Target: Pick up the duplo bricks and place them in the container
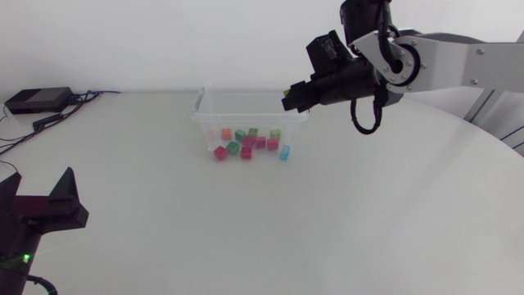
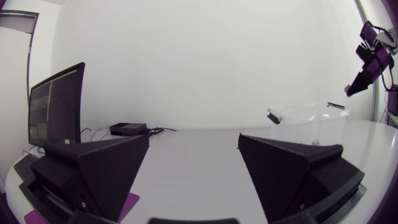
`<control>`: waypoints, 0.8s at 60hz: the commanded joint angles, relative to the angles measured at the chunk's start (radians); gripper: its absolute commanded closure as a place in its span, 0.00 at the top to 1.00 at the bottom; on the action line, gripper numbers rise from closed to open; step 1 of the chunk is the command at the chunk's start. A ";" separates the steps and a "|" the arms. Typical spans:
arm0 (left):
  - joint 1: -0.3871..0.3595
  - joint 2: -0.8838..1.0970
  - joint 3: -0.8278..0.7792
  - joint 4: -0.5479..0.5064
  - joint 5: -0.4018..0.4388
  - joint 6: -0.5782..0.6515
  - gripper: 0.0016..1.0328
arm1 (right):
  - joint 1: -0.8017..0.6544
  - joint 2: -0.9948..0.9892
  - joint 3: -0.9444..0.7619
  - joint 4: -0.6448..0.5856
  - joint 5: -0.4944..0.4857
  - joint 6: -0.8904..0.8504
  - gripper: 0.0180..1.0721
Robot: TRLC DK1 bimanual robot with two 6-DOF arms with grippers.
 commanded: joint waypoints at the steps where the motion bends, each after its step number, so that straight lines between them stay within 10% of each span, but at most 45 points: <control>1: 0.027 -0.012 -0.048 0.049 0.001 -0.020 0.97 | -0.015 0.039 0.041 0.048 0.006 0.013 0.11; 48: 0.081 -0.011 -0.062 0.011 0.021 -0.033 0.97 | 0.021 0.401 0.188 0.422 0.170 0.014 0.11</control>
